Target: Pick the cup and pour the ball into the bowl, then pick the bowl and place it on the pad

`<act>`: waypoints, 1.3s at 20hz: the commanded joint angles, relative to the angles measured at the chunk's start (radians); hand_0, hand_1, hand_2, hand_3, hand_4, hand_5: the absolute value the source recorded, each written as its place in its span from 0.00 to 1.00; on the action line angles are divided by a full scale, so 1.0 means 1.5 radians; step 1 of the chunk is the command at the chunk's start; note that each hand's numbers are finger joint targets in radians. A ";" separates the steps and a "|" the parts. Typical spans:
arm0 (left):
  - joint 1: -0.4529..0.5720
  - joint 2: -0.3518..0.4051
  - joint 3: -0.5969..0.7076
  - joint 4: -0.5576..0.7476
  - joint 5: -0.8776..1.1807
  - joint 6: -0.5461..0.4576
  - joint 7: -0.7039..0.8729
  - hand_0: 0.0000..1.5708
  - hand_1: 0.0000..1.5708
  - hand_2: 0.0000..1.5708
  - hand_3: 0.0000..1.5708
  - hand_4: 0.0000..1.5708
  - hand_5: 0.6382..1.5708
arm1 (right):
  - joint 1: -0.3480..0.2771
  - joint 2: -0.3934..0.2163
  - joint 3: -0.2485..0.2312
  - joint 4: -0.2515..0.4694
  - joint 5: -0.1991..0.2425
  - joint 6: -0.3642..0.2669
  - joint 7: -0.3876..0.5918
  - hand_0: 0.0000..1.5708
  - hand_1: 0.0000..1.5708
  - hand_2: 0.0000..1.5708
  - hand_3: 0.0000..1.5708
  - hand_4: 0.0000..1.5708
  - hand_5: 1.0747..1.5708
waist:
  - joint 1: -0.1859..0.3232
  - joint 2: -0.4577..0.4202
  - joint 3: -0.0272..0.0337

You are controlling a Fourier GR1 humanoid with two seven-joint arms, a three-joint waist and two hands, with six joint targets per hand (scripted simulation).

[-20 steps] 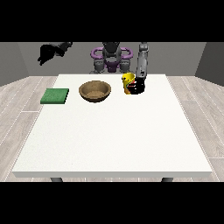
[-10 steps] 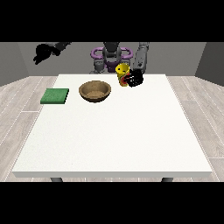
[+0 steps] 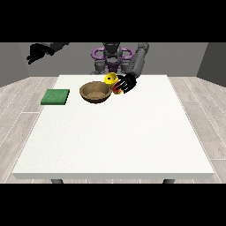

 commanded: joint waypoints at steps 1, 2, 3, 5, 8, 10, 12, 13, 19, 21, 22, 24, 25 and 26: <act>-0.052 0.013 -0.033 0.038 -0.074 0.066 0.076 0.90 0.90 1.00 1.00 0.96 0.66 | -0.014 0.020 0.024 -0.004 0.006 -0.003 0.012 0.00 0.00 0.23 0.43 0.35 1.00 | -0.023 0.001 0.0001; -0.051 0.021 -0.057 0.048 -0.109 0.085 0.092 0.93 0.93 1.00 1.00 0.95 0.63 | 0.006 0.020 0.021 0.008 0.012 0.003 -0.019 0.00 0.00 0.23 0.42 0.35 1.00 | -0.024 -0.003 0.0007; -0.049 0.010 -0.088 0.055 -0.141 0.086 0.122 0.94 0.94 1.00 1.00 0.97 0.64 | 0.022 0.015 0.015 0.039 0.017 0.005 -0.025 0.00 0.00 0.22 0.43 0.34 0.99 | -0.004 -0.030 0.0012; -0.078 0.003 -0.114 0.078 -0.191 0.131 0.153 0.95 0.95 1.00 1.00 0.95 0.70 | -0.032 0.002 0.005 0.043 0.005 0.001 -0.003 0.00 0.00 0.22 0.42 0.34 0.99 | -0.006 -0.005 0.0010; -0.134 0.023 -0.142 0.110 -0.252 0.133 0.237 0.96 0.96 1.00 1.00 0.96 0.71 | -0.019 -0.002 0.001 0.068 0.015 0.005 -0.035 0.00 0.00 0.24 0.43 0.34 0.99 | -0.005 -0.015 0.0014; -0.128 0.011 -0.180 0.142 -0.308 0.165 0.278 0.98 0.98 1.00 1.00 0.95 0.75 | 0.006 0.020 0.015 0.072 0.024 -0.002 -0.040 0.00 0.00 0.23 0.43 0.35 0.99 | -0.010 -0.043 0.0014; -0.143 0.025 -0.213 0.175 -0.364 0.180 0.314 1.00 1.00 1.00 1.00 0.95 0.78 | -0.016 0.015 0.017 0.077 0.021 -0.003 -0.016 0.00 0.00 0.22 0.42 0.35 0.99 | -0.002 -0.052 0.0013; -0.149 0.012 -0.234 0.192 -0.398 0.207 0.350 0.99 0.99 1.00 1.00 0.89 0.83 | -0.013 -0.003 0.013 0.085 0.017 0.023 -0.023 0.00 0.00 0.23 0.42 0.35 0.99 | -0.014 -0.054 0.0016; -0.185 -0.038 -0.327 0.250 -0.527 0.163 0.478 1.00 1.00 1.00 1.00 0.75 0.92 | 0.011 0.019 0.027 0.111 0.033 0.019 -0.052 0.00 0.00 0.22 0.39 0.37 0.99 | -0.008 -0.078 0.0007; -0.174 -0.064 -0.368 0.252 -0.565 0.141 0.507 0.98 0.98 1.00 1.00 0.77 0.89 | -0.039 0.023 0.026 0.119 0.031 -0.004 -0.010 0.00 0.00 0.21 0.39 0.36 0.99 | 0.002 -0.079 0.0004; -0.190 -0.064 -0.397 0.248 -0.594 0.139 0.563 0.97 0.97 1.00 1.00 0.79 0.85 | -0.045 0.033 0.038 0.123 0.042 0.002 -0.052 0.00 0.00 0.22 0.38 0.36 0.99 | -0.031 -0.048 0.0010; -0.162 -0.065 -0.439 0.236 -0.629 0.112 0.574 0.96 0.96 1.00 1.00 0.88 0.73 | -0.046 0.031 0.038 0.137 0.037 0.016 -0.055 0.00 0.00 0.23 0.40 0.37 0.99 | -0.040 -0.055 0.0009; -0.199 -0.065 -0.453 0.245 -0.656 0.107 0.579 0.96 0.96 1.00 1.00 0.93 0.65 | -0.068 0.046 0.037 0.133 0.038 -0.004 -0.059 0.00 0.00 0.22 0.39 0.36 0.99 | -0.031 -0.027 0.0008; -0.199 -0.065 -0.465 0.241 -0.667 0.060 0.604 0.96 0.96 1.00 1.00 0.95 0.60 | -0.057 0.036 0.036 0.149 0.040 0.006 -0.055 0.00 0.00 0.22 0.40 0.37 0.99 | -0.037 -0.048 0.0009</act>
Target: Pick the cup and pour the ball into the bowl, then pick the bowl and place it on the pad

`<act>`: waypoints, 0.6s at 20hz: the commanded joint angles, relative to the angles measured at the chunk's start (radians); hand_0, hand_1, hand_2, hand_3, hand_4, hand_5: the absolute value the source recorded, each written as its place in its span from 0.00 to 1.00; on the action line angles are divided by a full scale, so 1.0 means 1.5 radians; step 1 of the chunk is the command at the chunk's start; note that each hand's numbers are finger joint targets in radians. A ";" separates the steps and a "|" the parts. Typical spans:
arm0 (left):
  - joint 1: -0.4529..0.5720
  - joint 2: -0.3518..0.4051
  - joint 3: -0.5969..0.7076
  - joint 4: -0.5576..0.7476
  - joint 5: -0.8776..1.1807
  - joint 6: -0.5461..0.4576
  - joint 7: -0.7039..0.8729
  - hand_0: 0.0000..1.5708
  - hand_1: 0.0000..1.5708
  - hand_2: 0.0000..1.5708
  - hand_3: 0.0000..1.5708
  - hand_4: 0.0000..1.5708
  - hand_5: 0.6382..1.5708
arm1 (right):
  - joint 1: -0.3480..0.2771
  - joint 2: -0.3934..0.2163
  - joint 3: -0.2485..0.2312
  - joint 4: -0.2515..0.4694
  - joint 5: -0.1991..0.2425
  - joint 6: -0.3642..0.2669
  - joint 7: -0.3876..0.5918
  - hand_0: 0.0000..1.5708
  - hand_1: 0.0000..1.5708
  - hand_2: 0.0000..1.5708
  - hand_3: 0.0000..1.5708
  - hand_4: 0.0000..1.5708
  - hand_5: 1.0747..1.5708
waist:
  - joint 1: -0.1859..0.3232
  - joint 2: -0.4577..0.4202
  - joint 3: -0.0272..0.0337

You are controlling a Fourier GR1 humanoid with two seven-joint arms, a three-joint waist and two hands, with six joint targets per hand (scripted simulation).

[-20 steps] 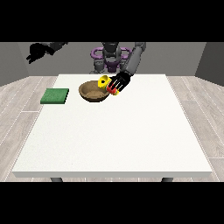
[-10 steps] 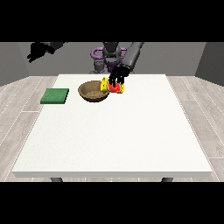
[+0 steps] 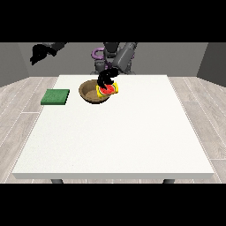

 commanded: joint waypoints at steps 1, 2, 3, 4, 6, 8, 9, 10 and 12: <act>0.005 -0.014 -0.068 -0.002 -0.079 -0.050 0.084 0.97 0.97 1.00 1.00 0.96 0.59 | -0.024 0.025 0.023 -0.005 0.007 0.001 -0.006 0.00 0.00 0.23 0.40 0.36 0.99 | -0.037 0.007 -0.0014; 0.018 -0.014 -0.099 -0.030 -0.099 -0.091 0.088 0.97 0.97 1.00 1.00 0.96 0.57 | -0.028 0.004 0.004 0.039 0.010 -0.006 -0.007 0.00 0.00 0.22 0.40 0.37 0.99 | -0.002 -0.009 -0.0009; 0.018 -0.015 -0.102 -0.022 -0.110 -0.094 0.102 0.97 0.97 1.00 1.00 0.96 0.58 | -0.011 0.029 0.023 0.015 0.012 -0.001 -0.022 0.00 0.00 0.22 0.39 0.37 0.99 | -0.028 -0.005 -0.0013; -0.008 -0.015 -0.102 -0.053 -0.108 -0.135 0.091 0.97 0.97 1.00 1.00 0.96 0.57 | -0.028 0.017 0.001 0.042 0.011 -0.018 -0.030 0.00 0.00 0.22 0.41 0.37 0.99 | -0.002 0.002 -0.0012; -0.001 -0.015 -0.114 -0.043 -0.129 -0.151 0.097 0.97 0.97 1.00 1.00 0.95 0.58 | -0.039 -0.006 -0.004 0.037 -0.006 0.006 0.024 0.00 0.00 0.22 0.39 0.37 0.99 | -0.018 -0.018 -0.0016; 0.035 -0.015 -0.143 -0.075 -0.163 -0.151 0.135 0.97 0.97 1.00 1.00 0.94 0.60 | 0.005 0.018 -0.002 0.044 0.008 -0.015 -0.036 0.00 0.00 0.22 0.41 0.37 0.99 | -0.005 -0.017 -0.0014; 0.011 -0.015 -0.140 -0.107 -0.163 -0.181 0.146 0.97 0.97 1.00 1.00 0.94 0.61 | -0.025 0.017 0.001 0.050 0.006 -0.004 -0.044 0.00 0.00 0.23 0.41 0.37 0.99 | -0.002 0.010 -0.0015; 0.018 -0.015 -0.139 -0.115 -0.159 -0.207 0.138 0.97 0.97 1.00 1.00 0.94 0.61 | -0.054 0.005 0.007 0.045 0.008 -0.007 0.006 0.00 0.00 0.24 0.42 0.37 0.99 | -0.010 -0.002 -0.0017; -0.023 -0.015 -0.118 -0.129 -0.146 -0.226 0.098 0.97 0.97 1.00 1.00 0.94 0.63 | -0.025 -0.037 0.004 0.060 0.009 0.054 -0.035 0.00 0.00 0.22 0.41 0.37 0.99 | 0.012 -0.007 -0.0014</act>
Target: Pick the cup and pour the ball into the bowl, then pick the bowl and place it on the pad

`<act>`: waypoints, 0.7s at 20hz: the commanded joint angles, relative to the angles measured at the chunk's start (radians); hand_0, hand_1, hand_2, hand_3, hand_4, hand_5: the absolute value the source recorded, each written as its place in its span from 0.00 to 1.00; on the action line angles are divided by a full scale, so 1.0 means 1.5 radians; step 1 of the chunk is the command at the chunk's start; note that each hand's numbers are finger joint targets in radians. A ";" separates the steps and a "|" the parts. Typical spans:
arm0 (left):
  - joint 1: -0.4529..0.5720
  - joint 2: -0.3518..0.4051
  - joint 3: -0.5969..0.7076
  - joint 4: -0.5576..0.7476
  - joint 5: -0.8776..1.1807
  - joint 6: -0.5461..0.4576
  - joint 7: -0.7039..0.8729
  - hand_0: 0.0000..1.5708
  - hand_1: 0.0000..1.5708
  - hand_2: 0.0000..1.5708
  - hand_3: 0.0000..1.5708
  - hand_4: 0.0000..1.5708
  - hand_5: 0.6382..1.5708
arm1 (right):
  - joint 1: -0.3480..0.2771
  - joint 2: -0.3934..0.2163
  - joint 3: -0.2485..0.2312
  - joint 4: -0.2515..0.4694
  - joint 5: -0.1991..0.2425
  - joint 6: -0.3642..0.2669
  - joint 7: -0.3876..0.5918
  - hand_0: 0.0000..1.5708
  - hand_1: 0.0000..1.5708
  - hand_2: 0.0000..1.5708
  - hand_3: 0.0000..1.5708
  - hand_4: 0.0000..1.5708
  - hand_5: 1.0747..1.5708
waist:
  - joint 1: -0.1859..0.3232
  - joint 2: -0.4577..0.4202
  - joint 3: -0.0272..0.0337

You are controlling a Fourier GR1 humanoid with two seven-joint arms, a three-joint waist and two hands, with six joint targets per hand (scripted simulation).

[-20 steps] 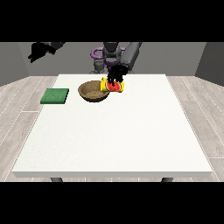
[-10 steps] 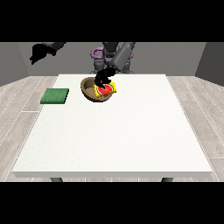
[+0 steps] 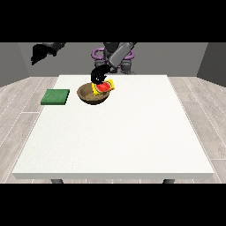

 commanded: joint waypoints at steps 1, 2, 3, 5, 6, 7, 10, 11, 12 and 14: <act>-0.015 -0.001 -0.005 -0.047 -0.009 -0.068 -0.007 0.98 0.98 1.00 1.00 0.93 0.64 | -0.032 -0.022 0.017 0.004 0.017 0.019 0.010 0.00 0.00 0.22 0.41 0.37 0.99 | 0.014 -0.001 -0.0002; -0.004 -0.001 -0.026 -0.074 -0.027 -0.054 0.004 0.98 0.98 1.00 1.00 0.93 0.63 | -0.048 -0.071 -0.006 0.025 0.010 0.047 -0.003 0.00 0.00 0.22 0.41 0.37 0.99 | 0.041 0.012 0.0000; -0.013 -0.001 -0.029 -0.113 -0.007 -0.113 -0.007 0.97 0.97 1.00 1.00 0.94 0.62 | -0.062 -0.056 0.019 0.037 0.024 0.052 0.012 0.00 0.00 0.22 0.41 0.37 0.99 | 0.039 -0.003 0.0001; -0.004 -0.001 -0.007 -0.096 -0.005 -0.087 -0.033 0.97 0.97 1.00 1.00 0.95 0.61 | -0.052 -0.076 0.011 0.020 0.008 0.080 0.030 0.00 0.00 0.22 0.41 0.37 0.99 | 0.042 -0.030 -0.0003; -0.029 -0.001 -0.001 -0.126 -0.003 -0.116 -0.029 0.97 0.97 1.00 1.00 0.95 0.60 | -0.059 -0.094 -0.005 0.038 0.005 0.092 -0.009 0.00 0.00 0.24 0.42 0.37 0.99 | 0.052 0.003 0.0000; -0.016 -0.001 0.020 -0.127 0.014 -0.095 -0.053 0.98 0.98 1.00 1.00 0.96 0.59 | -0.022 -0.103 0.002 0.038 0.015 0.106 -0.018 0.00 0.00 0.23 0.41 0.37 0.99 | 0.068 -0.018 -0.0001; -0.012 0.005 0.071 -0.176 0.065 -0.054 -0.070 0.95 0.95 1.00 1.00 0.96 0.60 | -0.013 -0.136 -0.031 0.066 0.003 0.104 -0.015 0.00 0.00 0.22 0.38 0.37 0.98 | 0.115 -0.033 -0.0002; -0.045 0.016 0.104 -0.198 0.096 -0.056 -0.085 0.95 0.95 1.00 1.00 0.94 0.65 | -0.001 -0.138 -0.040 0.076 0.007 0.093 -0.041 0.00 0.00 0.22 0.42 0.36 0.99 | 0.125 -0.020 0.0000; -0.043 0.019 0.116 -0.214 0.107 -0.049 -0.095 0.94 0.94 1.00 1.00 0.90 0.73 | 0.002 -0.142 -0.039 0.081 0.013 0.088 -0.034 0.00 0.00 0.23 0.41 0.36 0.99 | 0.138 -0.031 -0.0002; -0.008 0.027 0.143 -0.237 0.149 -0.031 -0.125 0.92 0.92 1.00 1.00 0.85 0.81 | 0.011 -0.123 -0.021 0.072 0.033 0.057 -0.014 0.00 0.00 0.23 0.40 0.36 0.99 | 0.162 -0.060 -0.0009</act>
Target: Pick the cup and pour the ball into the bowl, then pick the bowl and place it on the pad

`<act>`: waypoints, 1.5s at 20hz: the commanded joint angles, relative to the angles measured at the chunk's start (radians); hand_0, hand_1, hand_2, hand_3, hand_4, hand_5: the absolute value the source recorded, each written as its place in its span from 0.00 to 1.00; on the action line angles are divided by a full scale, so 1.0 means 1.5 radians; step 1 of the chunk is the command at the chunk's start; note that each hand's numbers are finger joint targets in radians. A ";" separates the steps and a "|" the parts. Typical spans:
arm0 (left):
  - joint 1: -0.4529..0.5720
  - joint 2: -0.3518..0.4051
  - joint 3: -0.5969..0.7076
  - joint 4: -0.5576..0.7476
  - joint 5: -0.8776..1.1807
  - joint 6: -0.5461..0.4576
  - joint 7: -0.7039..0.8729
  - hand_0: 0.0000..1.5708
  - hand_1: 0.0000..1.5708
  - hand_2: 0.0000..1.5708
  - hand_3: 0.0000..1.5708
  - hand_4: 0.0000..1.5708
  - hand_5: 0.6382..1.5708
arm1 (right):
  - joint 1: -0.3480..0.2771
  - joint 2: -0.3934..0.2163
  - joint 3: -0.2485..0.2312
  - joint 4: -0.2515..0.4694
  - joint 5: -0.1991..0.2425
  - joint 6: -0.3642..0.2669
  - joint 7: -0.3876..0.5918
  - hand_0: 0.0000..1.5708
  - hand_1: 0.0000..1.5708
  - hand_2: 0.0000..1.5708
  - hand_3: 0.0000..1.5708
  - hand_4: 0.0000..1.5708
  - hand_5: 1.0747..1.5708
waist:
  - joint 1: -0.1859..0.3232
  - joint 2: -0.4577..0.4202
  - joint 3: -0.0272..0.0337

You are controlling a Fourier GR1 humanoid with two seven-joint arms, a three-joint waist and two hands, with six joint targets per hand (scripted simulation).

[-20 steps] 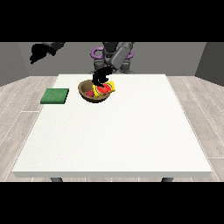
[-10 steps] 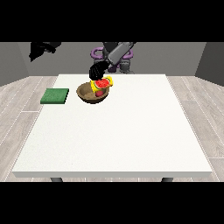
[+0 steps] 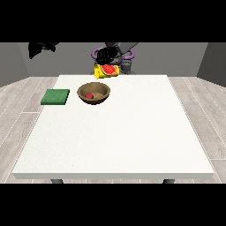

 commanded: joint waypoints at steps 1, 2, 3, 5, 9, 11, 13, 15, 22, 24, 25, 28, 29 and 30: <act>-0.006 0.048 0.091 -0.057 0.089 0.036 -0.054 0.93 0.93 1.00 1.00 0.84 0.82 | 0.016 -0.013 -0.003 0.007 0.010 -0.009 0.008 0.00 0.00 0.27 0.36 0.36 0.99 | 0.035 -0.019 -0.0006; 0.010 0.058 0.109 -0.074 0.111 0.050 -0.064 0.94 0.94 1.00 1.00 0.82 0.85 | 0.038 -0.005 -0.002 0.009 0.014 -0.013 -0.015 0.00 0.00 0.29 0.38 0.36 0.99 | 0.050 -0.018 -0.0005; -0.004 0.087 0.145 -0.080 0.146 0.049 -0.080 0.97 0.97 1.00 1.00 0.76 0.91 | 0.031 -0.002 0.003 0.009 0.019 -0.027 0.012 0.00 0.00 0.30 0.40 0.36 0.99 | 0.061 -0.026 -0.0013; 0.048 0.107 0.180 -0.104 0.201 0.074 -0.117 1.00 1.00 1.00 1.00 0.73 0.92 | 0.058 -0.007 -0.009 0.007 0.014 -0.026 -0.017 0.00 0.00 0.30 0.40 0.36 0.99 | 0.073 -0.023 -0.0011; 0.117 0.143 0.255 -0.116 0.328 0.082 -0.228 0.98 0.98 1.00 1.00 0.86 0.85 | 0.027 0.023 0.008 -0.035 0.007 -0.038 0.035 0.00 0.00 0.31 0.46 0.37 0.99 | 0.059 -0.008 -0.0023; 0.127 0.099 0.275 -0.139 0.386 0.066 -0.248 0.90 0.90 1.00 1.00 0.89 0.80 | 0.021 0.066 0.024 -0.044 0.023 -0.079 0.013 0.00 0.00 0.33 0.45 0.38 1.00 | 0.079 0.026 -0.0023; 0.150 0.069 0.317 -0.168 0.497 0.016 -0.306 0.64 0.64 0.93 0.95 0.88 0.70 | 0.020 0.074 0.025 -0.052 0.012 -0.065 0.019 0.00 0.00 0.36 0.43 0.38 1.00 | 0.076 0.034 -0.0049; 0.120 0.010 0.397 -0.216 0.617 -0.011 -0.289 0.37 0.37 0.25 0.22 0.73 0.89 | 0.016 0.069 0.020 -0.045 0.008 -0.059 0.016 0.00 0.00 0.32 0.40 0.39 1.00 | 0.082 0.052 -0.0113; 0.100 0.035 0.583 -0.284 0.944 -0.266 -0.281 0.00 0.00 0.00 0.00 0.30 0.97 | 0.056 0.112 0.022 -0.046 0.000 -0.077 0.016 0.00 0.00 0.25 0.27 0.43 1.00 | 0.114 0.052 -0.0064; 0.097 0.087 0.620 -0.280 1.009 -0.363 -0.263 0.00 0.00 0.00 0.00 0.25 0.97 | 0.085 0.135 0.026 -0.048 0.001 -0.085 -0.009 0.00 0.00 0.23 0.24 0.43 1.00 | 0.125 0.061 -0.0037; 0.101 0.123 0.647 -0.275 1.036 -0.398 -0.264 0.00 0.00 0.00 0.00 0.24 0.96 | 0.098 0.132 0.022 -0.053 -0.006 -0.071 -0.024 0.00 0.00 0.21 0.17 0.36 1.00 | 0.119 0.070 -0.0026; 0.105 0.201 0.707 -0.219 1.107 -0.486 -0.212 0.00 0.00 0.00 0.00 0.20 0.96 | 0.088 0.160 0.046 -0.084 -0.010 -0.069 0.024 0.00 0.00 0.00 0.00 0.00 0.99 | 0.095 0.044 -0.0018; 0.096 0.228 0.719 -0.208 1.117 -0.501 -0.201 0.00 0.00 0.00 0.00 0.18 0.97 | 0.089 0.160 0.052 -0.088 -0.003 -0.068 0.012 0.00 0.00 0.00 0.00 0.00 1.00 | 0.080 0.060 -0.0010; 0.096 0.261 0.736 -0.197 1.126 -0.519 -0.209 0.00 0.00 0.00 0.00 0.19 0.98 | 0.073 0.155 0.055 -0.097 0.000 -0.074 0.029 0.00 0.00 0.00 0.00 0.00 1.00 | 0.070 0.068 -0.0009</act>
